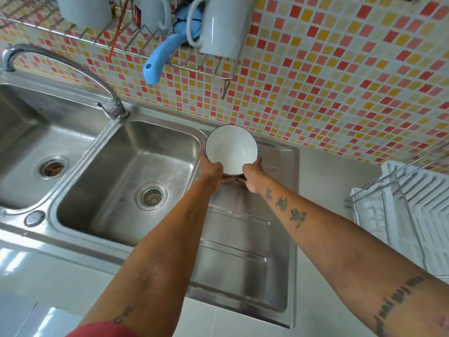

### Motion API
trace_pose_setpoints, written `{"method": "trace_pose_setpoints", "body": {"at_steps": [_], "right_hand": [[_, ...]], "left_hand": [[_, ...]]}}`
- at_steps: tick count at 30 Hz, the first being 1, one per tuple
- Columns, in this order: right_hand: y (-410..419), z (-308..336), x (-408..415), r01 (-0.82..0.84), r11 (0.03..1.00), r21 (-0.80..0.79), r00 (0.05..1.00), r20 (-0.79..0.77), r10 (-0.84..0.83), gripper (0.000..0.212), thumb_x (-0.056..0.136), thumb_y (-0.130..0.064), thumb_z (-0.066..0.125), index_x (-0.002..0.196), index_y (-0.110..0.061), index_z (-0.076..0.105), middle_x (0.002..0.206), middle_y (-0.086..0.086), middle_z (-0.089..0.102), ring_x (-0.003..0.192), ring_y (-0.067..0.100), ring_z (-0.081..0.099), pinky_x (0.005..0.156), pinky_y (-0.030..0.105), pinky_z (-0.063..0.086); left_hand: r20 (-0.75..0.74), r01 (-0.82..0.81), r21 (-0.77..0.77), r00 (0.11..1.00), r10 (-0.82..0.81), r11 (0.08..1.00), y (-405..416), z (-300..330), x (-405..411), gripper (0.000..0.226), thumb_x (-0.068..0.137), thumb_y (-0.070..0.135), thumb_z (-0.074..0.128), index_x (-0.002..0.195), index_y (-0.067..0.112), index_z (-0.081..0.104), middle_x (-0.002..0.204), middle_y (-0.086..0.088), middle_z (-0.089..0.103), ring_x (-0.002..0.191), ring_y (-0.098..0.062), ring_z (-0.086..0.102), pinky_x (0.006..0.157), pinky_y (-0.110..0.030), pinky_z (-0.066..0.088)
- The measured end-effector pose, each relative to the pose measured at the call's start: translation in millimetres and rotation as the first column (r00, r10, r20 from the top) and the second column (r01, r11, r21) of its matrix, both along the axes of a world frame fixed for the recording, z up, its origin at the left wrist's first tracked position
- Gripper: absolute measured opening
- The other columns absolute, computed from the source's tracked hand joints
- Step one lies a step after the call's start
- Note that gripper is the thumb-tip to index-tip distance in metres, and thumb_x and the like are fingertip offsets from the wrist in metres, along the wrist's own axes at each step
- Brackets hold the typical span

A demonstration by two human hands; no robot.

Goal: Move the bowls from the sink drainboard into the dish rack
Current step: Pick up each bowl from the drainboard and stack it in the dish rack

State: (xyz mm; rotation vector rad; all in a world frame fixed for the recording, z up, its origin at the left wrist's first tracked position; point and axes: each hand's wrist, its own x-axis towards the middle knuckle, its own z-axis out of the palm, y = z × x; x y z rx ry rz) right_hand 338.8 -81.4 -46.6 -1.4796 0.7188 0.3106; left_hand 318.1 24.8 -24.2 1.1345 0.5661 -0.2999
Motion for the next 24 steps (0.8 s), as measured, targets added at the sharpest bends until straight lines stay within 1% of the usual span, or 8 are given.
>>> {"method": "trace_pose_setpoints", "body": {"at_steps": [2,5,6,9,12,14,18,24], "right_hand": [[-6.6,1.6,-15.2,0.012,0.997,0.074,1.0,0.016,-0.013,0.059,0.086,0.006,0.025,0.136,-0.025,0.025,0.141,0.002,0.04,0.12,0.029,0.051,0.073,0.04,0.056],[-22.8,5.0,-38.7,-0.002,0.986,0.166,0.998,0.064,-0.009,0.069,0.081,0.012,0.028,0.137,-0.028,0.027,0.144,0.004,0.038,0.126,0.032,0.047,0.094,0.051,0.051],[-29.2,7.8,-45.8,-0.006,0.984,0.178,0.997,0.081,-0.009,0.071,0.079,0.012,0.03,0.137,-0.029,0.027,0.143,0.004,0.038,0.126,0.034,0.046,0.096,0.053,0.05],[-48.4,28.7,-63.9,-0.01,0.985,0.173,0.99,0.141,-0.015,0.076,0.073,0.013,0.036,0.135,-0.031,0.03,0.141,0.005,0.038,0.127,0.037,0.044,0.079,0.045,0.055],[-70.5,61.8,-79.6,0.012,0.992,0.125,0.975,0.22,-0.039,0.079,0.071,0.016,0.036,0.136,-0.03,0.037,0.139,0.006,0.044,0.124,0.037,0.044,0.087,0.052,0.054],[-86.0,89.9,-91.7,-0.005,0.995,0.1,0.953,0.302,-0.025,0.076,0.074,0.015,0.036,0.136,-0.028,0.042,0.138,0.009,0.049,0.125,0.037,0.046,0.085,0.049,0.054],[-112.3,162.4,-120.4,-0.055,0.997,0.045,0.882,0.471,0.027,0.065,0.08,0.012,0.044,0.128,-0.03,0.048,0.131,0.006,0.054,0.122,0.033,0.049,0.071,0.038,0.057],[-156.1,293.6,-183.2,-0.008,0.993,-0.118,0.659,0.746,0.094,0.051,0.088,-0.002,0.055,0.13,-0.03,0.048,0.117,-0.003,0.055,0.11,0.023,0.053,0.094,0.047,0.053]], "left_hand": [[0.024,0.033,-0.008,0.999,-0.033,0.999,-2.1,3.2,-11.7,0.076,0.086,-0.015,0.028,0.141,0.038,0.028,0.132,-0.002,0.035,0.115,-0.042,0.045,0.073,-0.065,0.055],[0.073,0.111,-0.001,0.991,-0.11,0.994,-4.7,13.1,-33.6,0.075,0.082,-0.018,0.027,0.135,0.035,0.031,0.131,-0.002,0.036,0.12,-0.043,0.044,0.08,-0.069,0.051],[0.093,0.142,-0.012,0.986,-0.14,0.99,-6.9,17.0,-40.3,0.074,0.082,-0.019,0.027,0.131,0.036,0.032,0.13,-0.003,0.037,0.12,-0.044,0.044,0.08,-0.067,0.052],[0.134,0.233,-0.034,0.965,-0.227,0.972,-14.9,35.8,-58.3,0.069,0.082,-0.022,0.028,0.125,0.032,0.036,0.129,-0.005,0.04,0.114,-0.041,0.047,0.079,-0.059,0.055],[0.234,0.339,-0.038,0.917,-0.322,0.94,-22.9,60.0,-73.4,0.076,0.08,-0.023,0.031,0.139,0.024,0.036,0.137,-0.01,0.042,0.115,-0.041,0.05,0.07,-0.053,0.06],[0.276,0.383,-0.02,0.89,-0.363,0.924,-27.7,84.2,-84.8,0.078,0.081,-0.024,0.029,0.143,0.023,0.034,0.133,-0.009,0.045,0.106,-0.035,0.056,0.064,-0.048,0.062],[0.383,0.418,0.047,0.831,-0.403,0.907,-40.7,144.2,-106.2,0.082,0.083,-0.023,0.033,0.143,0.033,0.033,0.131,-0.004,0.043,0.106,-0.033,0.056,0.072,-0.053,0.061],[0.554,0.396,0.04,0.755,-0.35,0.917,-84.0,251.6,-153.6,0.065,0.089,-0.017,0.031,0.138,0.026,0.038,0.138,-0.013,0.043,0.102,-0.044,0.061,0.072,-0.053,0.06]]}}
